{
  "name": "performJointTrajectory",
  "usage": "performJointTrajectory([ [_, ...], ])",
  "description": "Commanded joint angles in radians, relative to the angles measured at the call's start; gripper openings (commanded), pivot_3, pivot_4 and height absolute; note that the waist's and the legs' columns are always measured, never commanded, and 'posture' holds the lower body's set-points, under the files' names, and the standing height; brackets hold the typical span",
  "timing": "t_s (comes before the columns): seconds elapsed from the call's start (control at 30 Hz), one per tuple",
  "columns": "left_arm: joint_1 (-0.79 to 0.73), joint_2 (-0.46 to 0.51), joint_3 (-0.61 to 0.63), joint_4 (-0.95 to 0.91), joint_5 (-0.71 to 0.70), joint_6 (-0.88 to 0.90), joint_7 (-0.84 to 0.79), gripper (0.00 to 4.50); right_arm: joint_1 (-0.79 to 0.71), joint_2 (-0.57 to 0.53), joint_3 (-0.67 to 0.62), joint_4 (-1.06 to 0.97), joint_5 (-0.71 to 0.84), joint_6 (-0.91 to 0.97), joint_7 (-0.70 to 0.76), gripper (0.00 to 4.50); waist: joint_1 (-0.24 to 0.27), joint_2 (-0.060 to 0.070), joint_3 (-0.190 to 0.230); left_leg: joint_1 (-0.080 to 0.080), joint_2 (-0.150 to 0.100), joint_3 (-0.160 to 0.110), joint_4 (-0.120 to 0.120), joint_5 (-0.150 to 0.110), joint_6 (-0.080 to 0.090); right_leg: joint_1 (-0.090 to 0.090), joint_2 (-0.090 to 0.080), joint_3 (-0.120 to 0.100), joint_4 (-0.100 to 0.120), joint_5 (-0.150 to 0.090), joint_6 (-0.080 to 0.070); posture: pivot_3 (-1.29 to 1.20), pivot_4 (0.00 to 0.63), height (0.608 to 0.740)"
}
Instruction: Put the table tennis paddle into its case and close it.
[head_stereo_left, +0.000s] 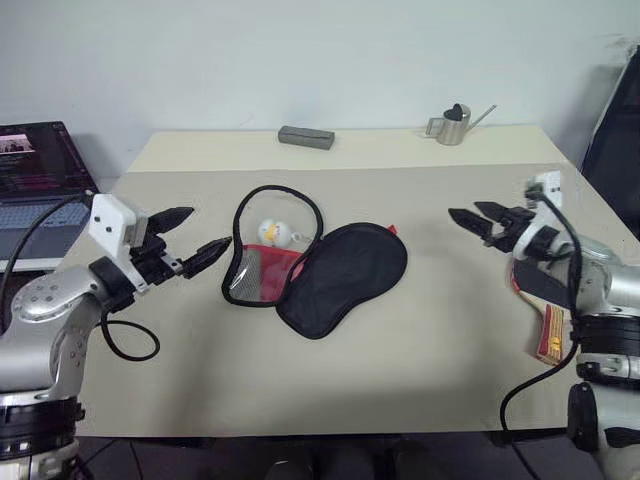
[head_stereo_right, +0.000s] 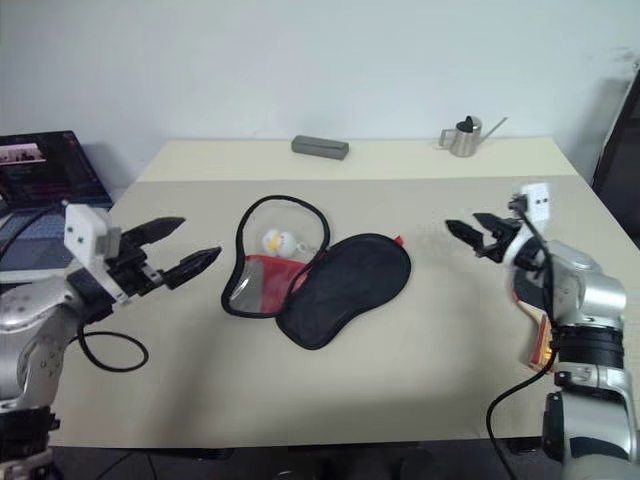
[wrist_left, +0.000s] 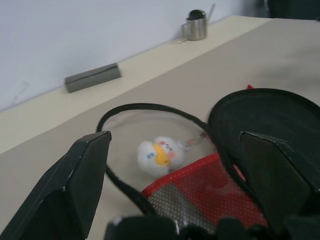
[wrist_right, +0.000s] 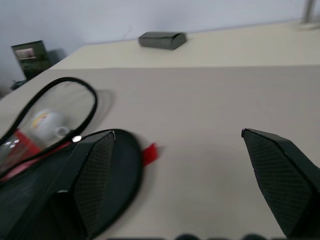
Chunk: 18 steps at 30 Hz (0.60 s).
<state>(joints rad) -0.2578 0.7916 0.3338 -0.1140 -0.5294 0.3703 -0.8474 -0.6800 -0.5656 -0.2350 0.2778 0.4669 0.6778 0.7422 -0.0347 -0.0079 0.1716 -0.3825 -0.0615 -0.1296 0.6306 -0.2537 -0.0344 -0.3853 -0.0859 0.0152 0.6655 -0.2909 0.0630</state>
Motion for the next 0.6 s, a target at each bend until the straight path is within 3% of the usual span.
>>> performJointTrajectory([
  [0.03, -0.019, 0.027, -0.026, -0.015, -0.028, 0.026, -0.068, 4.5, -0.004, 0.014, 0.056, -0.101, -0.001, 0.067, -0.033, 4.45, -0.001, 0.0, 0.0, 0.0, 0.0, 0.0, 0.0, 0.0, 0.0, -0.001, 0.0, 0.0, 0.0, 0.0, 0.0, 0.0, 0.15, 0.74],
  [0.27, -0.058, 0.027, -0.057, -0.003, -0.04, 0.061, -0.135, 4.5, -0.028, 0.074, 0.178, -0.112, -0.043, 0.152, -0.085, 4.45, -0.007, 0.0, 0.0, -0.001, 0.001, 0.0, 0.0, 0.0, -0.001, -0.003, 0.001, 0.0, 0.001, 0.0, 0.0, 0.0, 0.15, 0.74],
  [0.6, -0.066, 0.006, -0.071, -0.01, -0.028, 0.06, -0.138, 4.5, -0.08, 0.166, 0.22, -0.05, -0.079, 0.164, -0.15, 4.45, -0.015, 0.0, 0.0, -0.001, 0.001, 0.0, 0.0, 0.0, -0.001, -0.003, 0.001, 0.0, 0.001, 0.0, 0.0, 0.0, 0.15, 0.74],
])
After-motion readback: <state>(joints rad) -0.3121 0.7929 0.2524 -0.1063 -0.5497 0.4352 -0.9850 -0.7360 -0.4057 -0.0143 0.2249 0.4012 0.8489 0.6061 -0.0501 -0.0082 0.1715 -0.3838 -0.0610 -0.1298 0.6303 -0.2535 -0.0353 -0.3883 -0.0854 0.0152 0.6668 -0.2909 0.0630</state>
